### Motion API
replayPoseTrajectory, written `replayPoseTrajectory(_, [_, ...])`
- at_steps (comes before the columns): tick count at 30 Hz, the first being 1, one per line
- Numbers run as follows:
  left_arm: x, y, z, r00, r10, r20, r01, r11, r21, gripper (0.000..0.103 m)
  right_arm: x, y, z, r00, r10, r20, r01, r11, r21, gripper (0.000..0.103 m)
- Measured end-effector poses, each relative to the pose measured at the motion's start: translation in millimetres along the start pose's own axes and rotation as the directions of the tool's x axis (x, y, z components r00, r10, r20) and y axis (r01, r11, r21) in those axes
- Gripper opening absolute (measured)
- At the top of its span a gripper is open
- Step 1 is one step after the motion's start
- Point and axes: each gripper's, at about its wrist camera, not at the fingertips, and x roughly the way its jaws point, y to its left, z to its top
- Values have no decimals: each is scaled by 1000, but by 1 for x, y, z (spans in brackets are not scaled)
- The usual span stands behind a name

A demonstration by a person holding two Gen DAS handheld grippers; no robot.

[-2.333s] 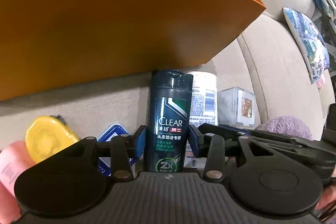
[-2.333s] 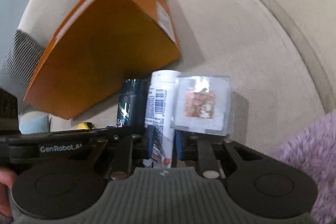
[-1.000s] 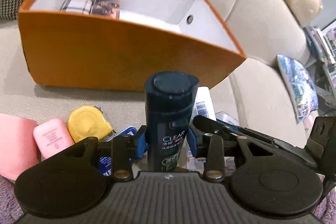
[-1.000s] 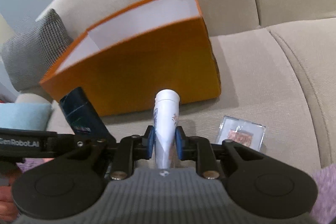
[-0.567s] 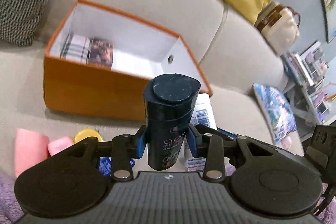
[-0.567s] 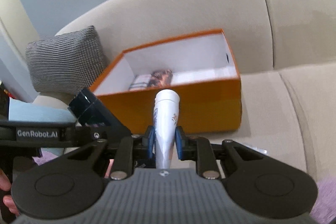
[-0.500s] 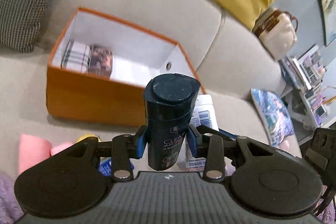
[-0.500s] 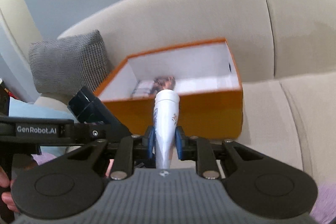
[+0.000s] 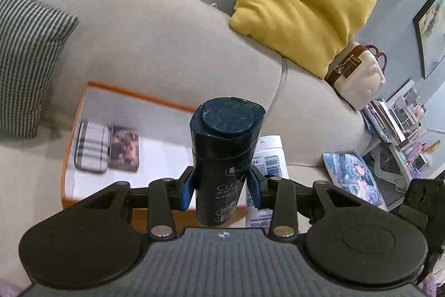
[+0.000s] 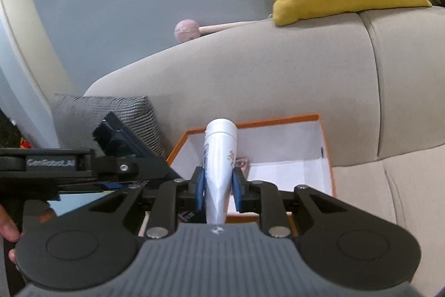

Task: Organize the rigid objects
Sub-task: 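Lift the shampoo bottle and spray can and carry both into the orange box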

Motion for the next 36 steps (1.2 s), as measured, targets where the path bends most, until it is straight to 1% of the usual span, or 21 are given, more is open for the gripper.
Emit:
replayPoseTrajectory(2, [8,1,9,1000,10,1,-10,1000,24,45,8,-9,7,1000,-9,-7,9,1000,21,22])
replayPoseTrajectory(5, [27,7,23,1000,17,-14,-17,999,32,45,23,-24,15,999,-29,-19,30,998,46,22])
replayPoseTrajectory(7, [43,12,29,999,28,-38,-26,999,44,45,38,-35,17,998,-40,-42,43,997,70,22])
replayPoseTrajectory(9, [63,16,33,996,44,-75,-39,997,66,45,56,-46,17,996,-33,-84,42,994,99,22])
replayPoseTrajectory(13, [108,34,32,981,81,-178,-66,994,85,45,90,-57,11,988,-27,-151,45,993,113,22])
replayPoseTrajectory(16, [132,47,28,966,101,-237,-82,993,89,45,113,-64,6,980,-31,-196,56,991,125,22])
replayPoseTrajectory(20, [156,65,19,947,96,-307,-83,995,54,45,141,-72,1,970,-22,-240,58,988,145,22])
replayPoseTrajectory(25, [183,81,13,925,105,-366,-95,994,46,45,168,-79,-1,960,-19,-278,67,984,163,22])
replayPoseTrajectory(27, [190,84,16,927,89,-365,-82,996,35,45,176,-81,-1,956,-24,-293,75,983,167,22])
replayPoseTrajectory(29, [200,89,22,924,89,-373,-87,996,22,44,184,-83,0,950,-36,-310,93,981,170,23])
replayPoseTrajectory(32, [212,90,24,916,111,-385,-103,994,41,44,194,-83,3,945,-39,-325,98,981,166,23])
replayPoseTrajectory(36, [224,97,22,903,125,-410,-123,992,32,44,204,-80,4,939,-59,-339,115,983,146,23])
